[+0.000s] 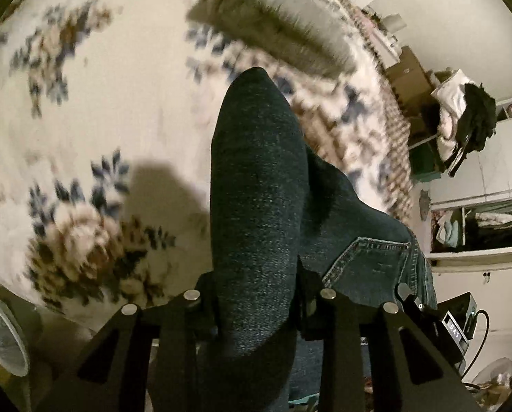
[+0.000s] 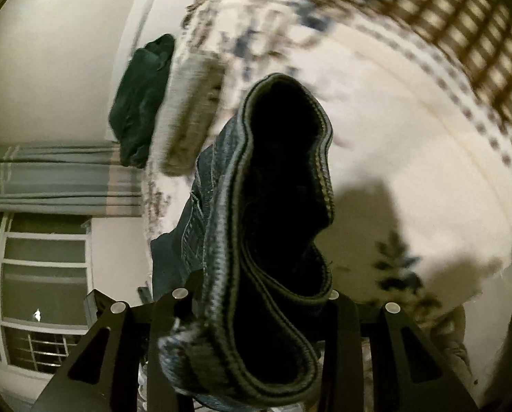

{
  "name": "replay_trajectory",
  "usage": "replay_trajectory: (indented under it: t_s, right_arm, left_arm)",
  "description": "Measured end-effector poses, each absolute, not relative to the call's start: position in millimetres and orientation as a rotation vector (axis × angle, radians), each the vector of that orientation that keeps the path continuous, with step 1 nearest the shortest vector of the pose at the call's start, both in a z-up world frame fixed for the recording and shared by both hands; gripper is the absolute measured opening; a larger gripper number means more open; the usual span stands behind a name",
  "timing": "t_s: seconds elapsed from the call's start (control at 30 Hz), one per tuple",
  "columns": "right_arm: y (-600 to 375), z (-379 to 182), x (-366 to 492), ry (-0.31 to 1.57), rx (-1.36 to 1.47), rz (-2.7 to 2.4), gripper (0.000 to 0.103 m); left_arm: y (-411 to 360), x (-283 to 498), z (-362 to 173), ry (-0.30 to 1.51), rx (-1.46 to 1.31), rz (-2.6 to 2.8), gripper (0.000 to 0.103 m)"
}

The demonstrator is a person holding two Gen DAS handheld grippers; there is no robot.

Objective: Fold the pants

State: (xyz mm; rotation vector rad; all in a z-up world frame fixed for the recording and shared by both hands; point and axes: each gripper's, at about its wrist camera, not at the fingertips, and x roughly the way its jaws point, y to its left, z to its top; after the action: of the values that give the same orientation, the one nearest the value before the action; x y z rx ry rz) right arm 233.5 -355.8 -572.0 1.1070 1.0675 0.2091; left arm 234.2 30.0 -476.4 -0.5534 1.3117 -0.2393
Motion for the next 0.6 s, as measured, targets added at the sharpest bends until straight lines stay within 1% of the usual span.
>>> replay_trajectory:
  t_s: [0.1,0.2,0.33,0.47,0.6]
  right_arm:
    - [-349.1,-536.3,269.5,1.038,1.083,0.239,0.039]
    - [-339.5,-506.6,324.9,1.002,1.064,0.262,0.039]
    - [-322.4,-481.5,416.7,0.967,1.044,0.275,0.039]
    - [-305.4,-474.4,518.0,0.941,1.039,0.276,0.039]
    - [-290.5,-493.7,604.9,0.94,1.047,0.261,0.039]
  left_arm:
    - [34.9,269.6,-435.0,1.254,-0.542,-0.248,0.027]
    - [43.3,311.3,-409.8,1.21,-0.546,-0.256,0.027]
    - [59.3,391.4,-390.5,1.166,-0.561,-0.265,0.027]
    - [77.5,482.8,-388.2,1.141,-0.572,-0.282,0.027]
    - [91.8,568.2,-409.6,1.153,-0.555,-0.285,0.027]
